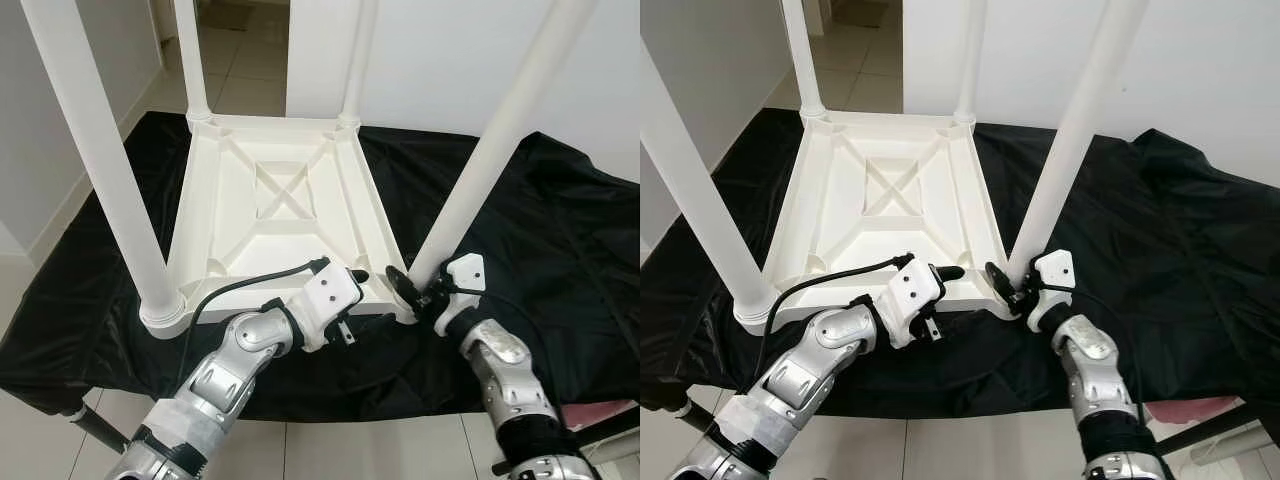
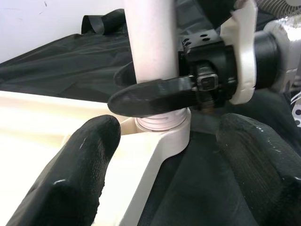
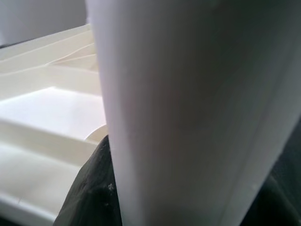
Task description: Building children table
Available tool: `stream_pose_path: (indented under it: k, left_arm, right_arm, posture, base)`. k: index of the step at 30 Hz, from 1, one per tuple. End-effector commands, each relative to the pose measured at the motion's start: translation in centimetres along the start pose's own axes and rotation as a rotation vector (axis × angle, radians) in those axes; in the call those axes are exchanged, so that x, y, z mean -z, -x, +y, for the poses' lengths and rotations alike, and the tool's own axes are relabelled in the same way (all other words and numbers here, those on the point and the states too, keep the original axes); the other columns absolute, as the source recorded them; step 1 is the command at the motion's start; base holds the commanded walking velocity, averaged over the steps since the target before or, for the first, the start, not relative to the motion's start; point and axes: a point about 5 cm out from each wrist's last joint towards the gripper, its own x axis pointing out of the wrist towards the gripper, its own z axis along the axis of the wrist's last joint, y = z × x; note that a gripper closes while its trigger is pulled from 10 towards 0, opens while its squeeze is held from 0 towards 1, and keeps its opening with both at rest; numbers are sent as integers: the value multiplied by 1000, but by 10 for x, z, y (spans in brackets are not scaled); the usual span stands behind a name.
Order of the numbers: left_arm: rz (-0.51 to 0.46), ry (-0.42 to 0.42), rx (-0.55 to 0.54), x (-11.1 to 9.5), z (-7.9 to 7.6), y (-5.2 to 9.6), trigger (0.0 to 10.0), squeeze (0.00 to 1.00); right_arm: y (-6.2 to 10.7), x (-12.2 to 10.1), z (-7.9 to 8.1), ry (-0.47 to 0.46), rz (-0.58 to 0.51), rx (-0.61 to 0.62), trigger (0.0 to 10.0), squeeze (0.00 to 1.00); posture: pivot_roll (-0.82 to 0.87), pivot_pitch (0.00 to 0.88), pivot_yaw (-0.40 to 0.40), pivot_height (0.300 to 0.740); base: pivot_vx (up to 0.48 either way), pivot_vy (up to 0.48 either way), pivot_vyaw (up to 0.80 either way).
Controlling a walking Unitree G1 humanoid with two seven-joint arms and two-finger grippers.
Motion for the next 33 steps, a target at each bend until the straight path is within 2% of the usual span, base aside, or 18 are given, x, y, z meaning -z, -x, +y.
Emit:
stream_pose_path:
  k: [1,3,6,12,14,16,20,23,27,28,29,33]
  left_arm:
    - [8,-10,52,2,-4,-1,10000,0]
    - [8,-10,53,2,-5,-1,10000,0]
    - [7,-8,57,2,-6,-1,10000,0]
    - [6,-8,59,1,-6,-1,10000,0]
    - [4,-8,58,1,-6,-2,10000,0]
    - [2,-6,55,0,-6,-2,10000,0]
    - [1,-4,54,0,-6,-2,10000,0]
    - [3,-3,55,1,-7,-2,10000,0]
    - [2,-1,54,1,-7,-3,10000,0]
    - [1,-1,53,0,-7,-3,10000,0]
    - [0,0,53,0,-8,-3,10000,0]
    - [0,1,52,1,-8,-3,10000,0]
  right_arm:
    - [6,5,-7,-27,29,82,10000,0]
    - [7,7,-4,-52,35,124,10000,0]
    - [8,15,6,-153,68,342,10000,0]
    - [8,17,19,-208,63,468,10000,0]
    - [8,18,28,-210,67,537,10000,0]
    - [4,19,45,-221,81,521,10000,0]
    - [4,14,45,-192,71,524,10000,0]
    - [4,12,41,-198,63,544,10000,0]
    - [4,10,45,-216,53,531,10000,0]
    - [3,7,47,-219,42,511,10000,227]
    - [4,5,47,-224,28,498,10000,1000]
    - [7,2,45,-206,5,478,10000,1000]
  posture:
    - [-25,0,-71,740]
    - [-28,0,-68,740]
    - [-30,0,-68,740]
    - [-28,0,-73,740]
    - [-24,0,-75,740]
    - [-23,0,-76,740]
    - [-25,0,-77,740]
    - [-25,0,-79,740]
    - [-26,0,-80,740]
    - [-27,0,-81,740]
    - [-29,0,-82,740]
    - [-29,0,-84,740]
  base:
    - [0,0,0]
    - [0,0,0]
    - [0,0,0]
    - [0,0,0]
    - [0,0,0]
    - [0,0,0]
    - [0,0,0]
    - [0,0,0]
    - [0,0,0]
    - [0,0,0]
    - [0,0,0]
    - [0,0,0]
